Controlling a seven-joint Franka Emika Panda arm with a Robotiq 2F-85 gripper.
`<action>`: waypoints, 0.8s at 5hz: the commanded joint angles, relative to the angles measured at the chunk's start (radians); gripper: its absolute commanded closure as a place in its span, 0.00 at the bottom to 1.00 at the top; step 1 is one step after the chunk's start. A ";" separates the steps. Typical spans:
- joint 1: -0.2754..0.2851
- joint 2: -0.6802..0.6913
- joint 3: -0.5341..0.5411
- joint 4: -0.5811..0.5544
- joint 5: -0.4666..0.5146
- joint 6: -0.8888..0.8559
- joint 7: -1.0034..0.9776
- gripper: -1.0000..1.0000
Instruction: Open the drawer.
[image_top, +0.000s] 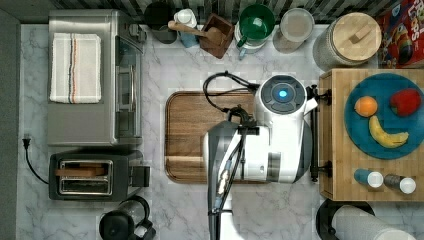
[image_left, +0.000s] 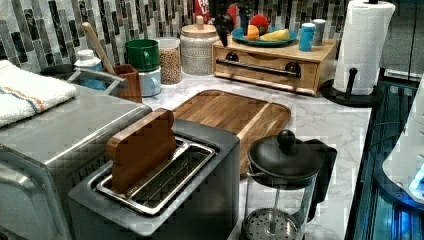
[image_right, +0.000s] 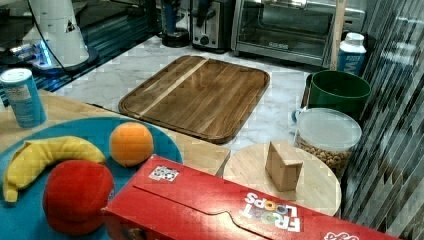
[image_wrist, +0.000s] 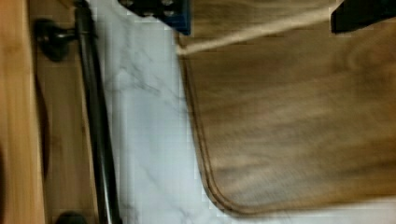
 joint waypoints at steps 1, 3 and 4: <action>-0.062 -0.004 -0.059 0.040 -0.037 0.131 -0.321 0.00; -0.129 0.026 -0.052 0.025 -0.035 0.222 -0.431 0.00; -0.128 0.044 -0.063 -0.001 -0.060 0.283 -0.417 0.00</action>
